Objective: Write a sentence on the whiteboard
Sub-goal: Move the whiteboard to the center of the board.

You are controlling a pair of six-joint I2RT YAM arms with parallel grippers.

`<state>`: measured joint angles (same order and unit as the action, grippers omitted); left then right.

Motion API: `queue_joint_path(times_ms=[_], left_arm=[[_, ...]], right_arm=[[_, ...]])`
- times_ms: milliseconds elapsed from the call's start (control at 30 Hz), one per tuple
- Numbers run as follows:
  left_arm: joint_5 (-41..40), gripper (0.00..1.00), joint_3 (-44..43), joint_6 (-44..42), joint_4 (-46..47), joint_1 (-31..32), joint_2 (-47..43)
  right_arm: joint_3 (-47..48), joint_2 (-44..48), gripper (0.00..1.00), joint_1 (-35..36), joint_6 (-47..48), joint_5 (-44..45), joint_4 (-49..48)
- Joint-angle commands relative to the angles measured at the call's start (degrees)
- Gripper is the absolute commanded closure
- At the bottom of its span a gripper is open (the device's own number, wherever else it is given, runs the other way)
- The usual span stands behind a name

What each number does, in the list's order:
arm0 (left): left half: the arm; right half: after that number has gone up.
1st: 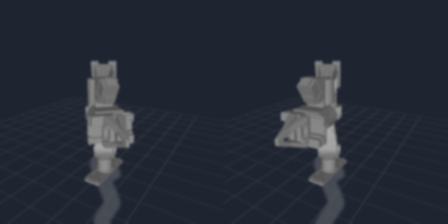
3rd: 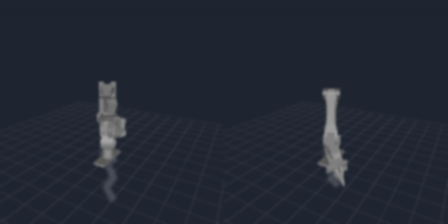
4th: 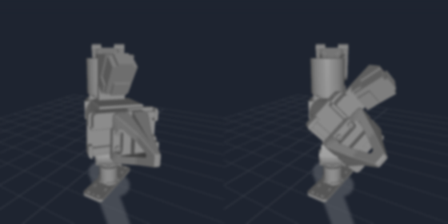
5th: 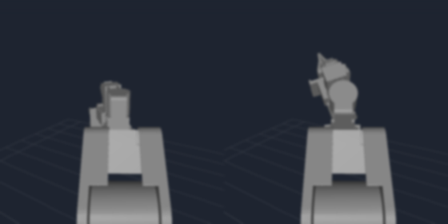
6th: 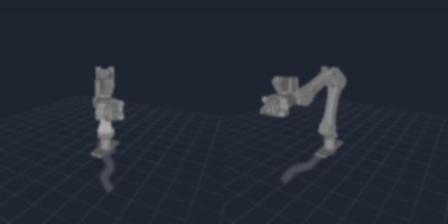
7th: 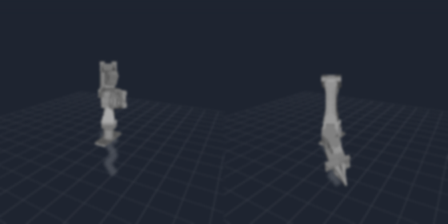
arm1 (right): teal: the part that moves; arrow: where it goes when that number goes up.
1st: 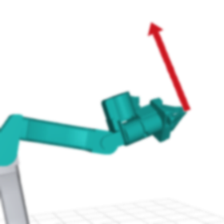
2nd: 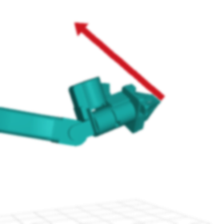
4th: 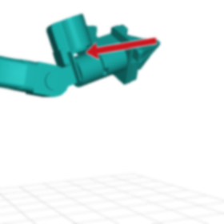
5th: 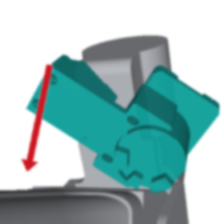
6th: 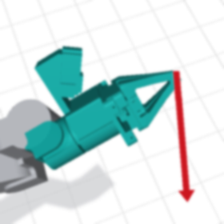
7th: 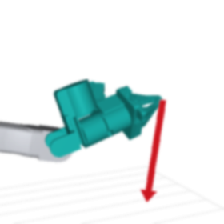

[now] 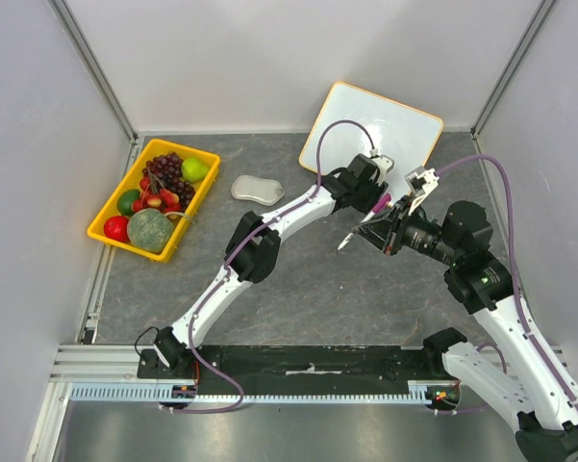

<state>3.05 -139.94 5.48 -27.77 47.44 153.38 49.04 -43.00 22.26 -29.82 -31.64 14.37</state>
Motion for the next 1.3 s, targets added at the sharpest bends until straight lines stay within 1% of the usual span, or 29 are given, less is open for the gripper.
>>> queue_joint_path(times_ms=[0,67,167,233,400,433,467,533,600,800,1000,1267], left_arm=[[-1.47,0.53,-4.46,-1.34,0.26,0.2,1.39],[-1.29,0.62,-5.51,-1.43,-0.27,0.2,2.01],[-0.68,0.66,-6.92,-1.61,-1.06,0.2,2.71],[-0.68,0.78,-6.84,-1.61,-1.15,0.2,2.71],[-0.32,0.92,-6.58,-1.78,-1.15,0.2,2.54],[-0.24,0.96,-6.49,-1.78,-1.06,0.2,2.36],[-0.32,0.98,-6.05,-1.78,-0.97,0.2,2.19],[-0.24,0.98,-4.47,-1.78,-0.36,0.2,1.23],[-0.41,0.98,-1.06,-1.7,1.39,0.2,-0.62],[-1.11,0.98,11.34,-1.17,5.88,0.37,-6.86],[-2.61,0.98,25.66,-0.47,11.85,1.69,-13.98],[-2.79,0.98,41.74,3.22,18.44,4.5,-22.32]], right_arm=[[1.76,-0.15,1.0,-0.11,0.82,-1.06,-0.75],[1.85,-0.15,1.0,-0.11,0.82,-1.32,-0.84],[1.94,-0.33,1.0,-0.11,0.82,-1.58,-0.84],[1.85,-0.42,1.0,-0.03,0.82,-1.67,-0.84],[1.76,-0.24,1.0,-0.11,0.82,-1.67,-0.66],[1.76,-0.24,1.0,-0.2,0.82,-1.67,-0.57],[1.85,-0.06,1.0,-0.2,0.82,-1.67,-0.4],[1.94,0.02,1.0,-0.11,0.82,-1.59,-0.22],[2.38,0.11,1.0,-0.11,0.99,-1.59,-0.05],[3.26,0.03,1.0,-0.11,1.17,-1.5,0.57],[3.7,0.64,1.0,-0.11,0.82,-1.5,0.84],[4.05,1.69,1.0,-0.03,-0.14,-1.5,1.27]])
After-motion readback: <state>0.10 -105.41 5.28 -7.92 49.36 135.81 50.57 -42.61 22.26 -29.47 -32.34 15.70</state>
